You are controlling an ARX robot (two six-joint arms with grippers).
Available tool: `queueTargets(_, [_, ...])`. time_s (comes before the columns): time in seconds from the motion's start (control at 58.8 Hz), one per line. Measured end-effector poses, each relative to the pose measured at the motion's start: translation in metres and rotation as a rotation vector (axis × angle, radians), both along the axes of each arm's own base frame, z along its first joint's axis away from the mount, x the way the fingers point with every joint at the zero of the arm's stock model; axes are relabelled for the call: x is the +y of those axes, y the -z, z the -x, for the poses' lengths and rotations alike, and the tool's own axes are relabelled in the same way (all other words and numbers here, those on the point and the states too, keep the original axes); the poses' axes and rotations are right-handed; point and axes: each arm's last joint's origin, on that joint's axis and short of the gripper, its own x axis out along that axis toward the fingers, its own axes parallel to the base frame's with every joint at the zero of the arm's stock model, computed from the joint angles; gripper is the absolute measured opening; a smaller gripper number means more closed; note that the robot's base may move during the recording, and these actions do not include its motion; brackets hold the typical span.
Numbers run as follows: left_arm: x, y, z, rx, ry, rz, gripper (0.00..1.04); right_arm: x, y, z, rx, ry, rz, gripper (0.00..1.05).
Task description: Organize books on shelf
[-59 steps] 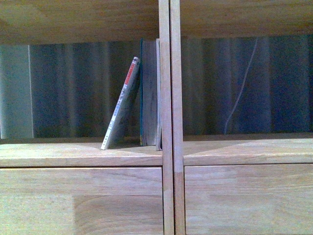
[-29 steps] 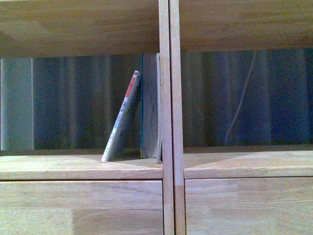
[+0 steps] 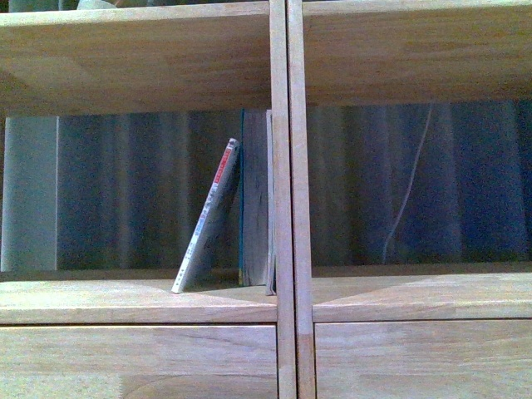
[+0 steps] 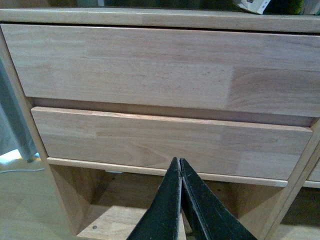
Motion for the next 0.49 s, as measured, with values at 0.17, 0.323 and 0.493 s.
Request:
queueTargets(0.17, [0.000, 0.000, 0.003, 0.002, 0.000, 0.000, 0.03, 0.000, 0.000, 0.000, 0.000, 0.000, 0.000, 0.03])
queueTargets(0.323, [0.000, 0.005, 0.011, 0.034, 0.000, 0.000, 0.03, 0.000, 0.000, 0.000, 0.000, 0.000, 0.000, 0.09])
queueTargets(0.493, [0.000, 0.003, 0.015, 0.007, 0.000, 0.000, 0.15, 0.000, 0.000, 0.000, 0.000, 0.000, 0.000, 0.39])
